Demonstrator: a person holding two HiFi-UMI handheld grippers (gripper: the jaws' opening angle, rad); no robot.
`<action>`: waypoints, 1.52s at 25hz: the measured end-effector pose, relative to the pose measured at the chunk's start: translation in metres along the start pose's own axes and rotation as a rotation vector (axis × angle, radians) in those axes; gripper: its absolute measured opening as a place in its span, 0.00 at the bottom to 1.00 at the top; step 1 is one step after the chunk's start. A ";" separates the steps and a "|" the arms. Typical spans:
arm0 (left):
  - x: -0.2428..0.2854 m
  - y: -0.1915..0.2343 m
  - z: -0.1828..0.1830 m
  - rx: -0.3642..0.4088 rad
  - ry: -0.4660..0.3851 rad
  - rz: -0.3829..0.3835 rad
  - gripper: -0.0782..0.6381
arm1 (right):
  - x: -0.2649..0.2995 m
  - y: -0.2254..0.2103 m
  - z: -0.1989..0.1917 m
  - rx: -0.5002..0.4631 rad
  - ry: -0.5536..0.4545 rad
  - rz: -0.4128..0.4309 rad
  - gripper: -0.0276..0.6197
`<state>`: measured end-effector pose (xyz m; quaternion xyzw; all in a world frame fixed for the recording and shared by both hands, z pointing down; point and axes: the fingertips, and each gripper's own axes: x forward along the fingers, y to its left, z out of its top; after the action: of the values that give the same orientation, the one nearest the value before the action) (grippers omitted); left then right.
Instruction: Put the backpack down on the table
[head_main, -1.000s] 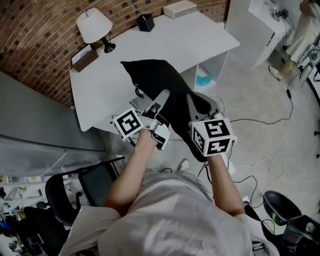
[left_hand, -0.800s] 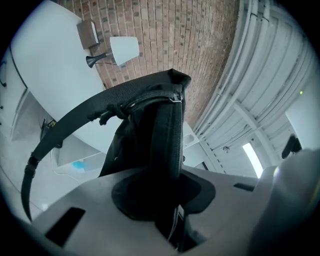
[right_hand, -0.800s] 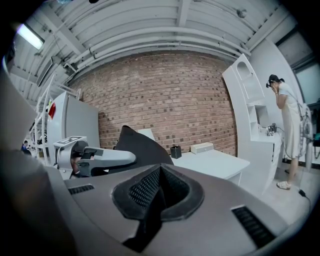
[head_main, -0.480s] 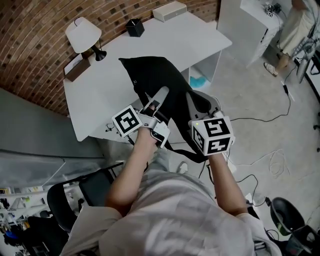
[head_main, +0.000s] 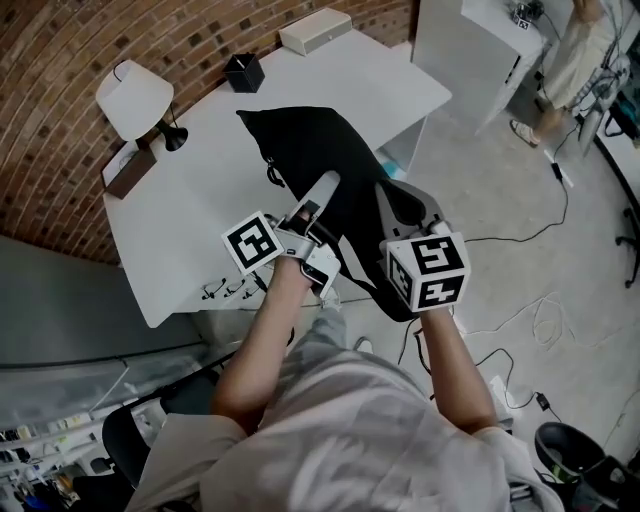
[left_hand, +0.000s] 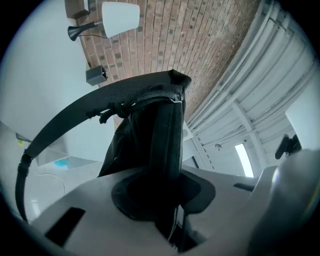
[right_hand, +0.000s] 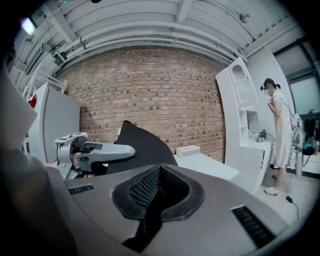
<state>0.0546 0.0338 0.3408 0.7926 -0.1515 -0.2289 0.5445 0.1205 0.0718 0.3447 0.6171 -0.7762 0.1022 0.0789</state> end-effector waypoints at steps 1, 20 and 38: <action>0.007 0.002 0.006 -0.003 0.008 -0.007 0.22 | 0.008 -0.004 0.003 -0.002 0.001 -0.007 0.05; 0.110 0.042 0.114 -0.071 0.145 -0.100 0.22 | 0.141 -0.055 0.054 -0.004 0.018 -0.151 0.05; 0.179 0.083 0.178 -0.126 0.169 -0.161 0.22 | 0.213 -0.092 0.075 -0.024 0.018 -0.202 0.05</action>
<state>0.1132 -0.2252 0.3292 0.7827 -0.0263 -0.2135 0.5840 0.1619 -0.1681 0.3310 0.6901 -0.7107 0.0900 0.1030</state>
